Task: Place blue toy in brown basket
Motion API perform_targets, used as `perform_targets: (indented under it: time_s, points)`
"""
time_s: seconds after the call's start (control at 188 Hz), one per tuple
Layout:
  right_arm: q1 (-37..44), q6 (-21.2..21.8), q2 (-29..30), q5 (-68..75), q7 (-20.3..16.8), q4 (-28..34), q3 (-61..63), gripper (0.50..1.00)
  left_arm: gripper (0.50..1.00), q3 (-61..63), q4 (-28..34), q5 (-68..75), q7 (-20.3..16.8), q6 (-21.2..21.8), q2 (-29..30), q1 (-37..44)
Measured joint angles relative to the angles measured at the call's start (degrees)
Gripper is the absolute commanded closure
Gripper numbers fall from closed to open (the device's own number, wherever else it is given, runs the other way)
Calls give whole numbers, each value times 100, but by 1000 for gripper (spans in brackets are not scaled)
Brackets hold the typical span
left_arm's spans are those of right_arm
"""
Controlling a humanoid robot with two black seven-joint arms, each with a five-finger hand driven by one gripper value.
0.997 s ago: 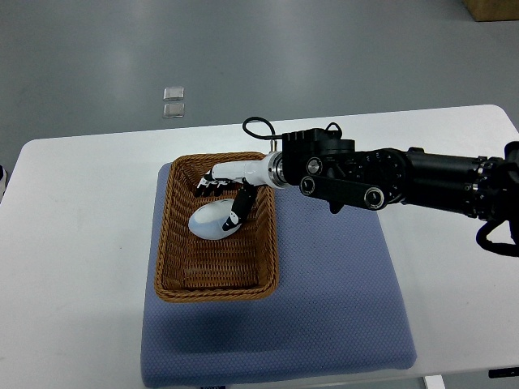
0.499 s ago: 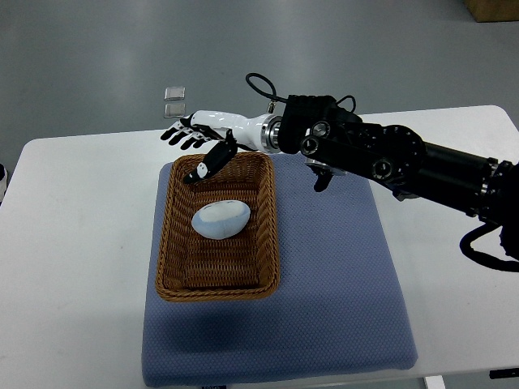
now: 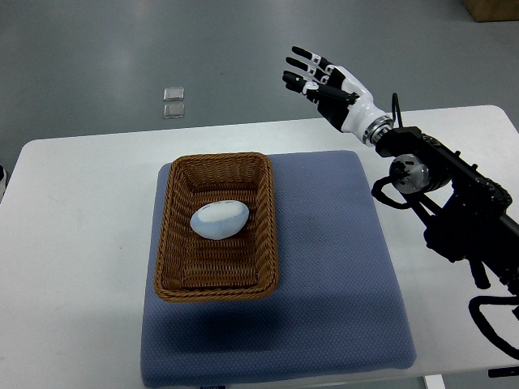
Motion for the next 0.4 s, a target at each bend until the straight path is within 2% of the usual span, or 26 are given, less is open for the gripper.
perform_targets:
  time_s: [0.17,0.398]
  points:
    - [-327,11,5,580,330,-299,97,644,500,0,-8,9,0,0,0,0]
    - [-408,27,26,830,429,-601,101,644,500,0,-2,8,0,0,0,0]
